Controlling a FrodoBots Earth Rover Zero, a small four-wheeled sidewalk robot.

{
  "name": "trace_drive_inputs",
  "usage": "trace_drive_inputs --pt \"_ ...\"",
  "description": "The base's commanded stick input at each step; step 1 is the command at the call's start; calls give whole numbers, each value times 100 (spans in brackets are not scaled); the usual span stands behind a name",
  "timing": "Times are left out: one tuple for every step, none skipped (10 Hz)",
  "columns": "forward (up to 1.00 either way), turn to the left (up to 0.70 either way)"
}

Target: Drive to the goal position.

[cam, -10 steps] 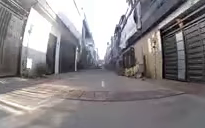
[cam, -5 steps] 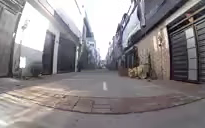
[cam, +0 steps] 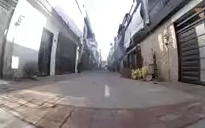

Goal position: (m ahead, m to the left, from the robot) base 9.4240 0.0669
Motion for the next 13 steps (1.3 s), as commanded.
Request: trace_drive_inputs --pt "100 0" --pt "100 0" --pt "100 0" --pt "100 0" --pt "100 0" --pt "100 0" --pt "100 -27" --pt "100 -27" --pt "100 -27" --pt "100 -27" --pt "100 -27" --pt "100 -27" --pt "100 -27"
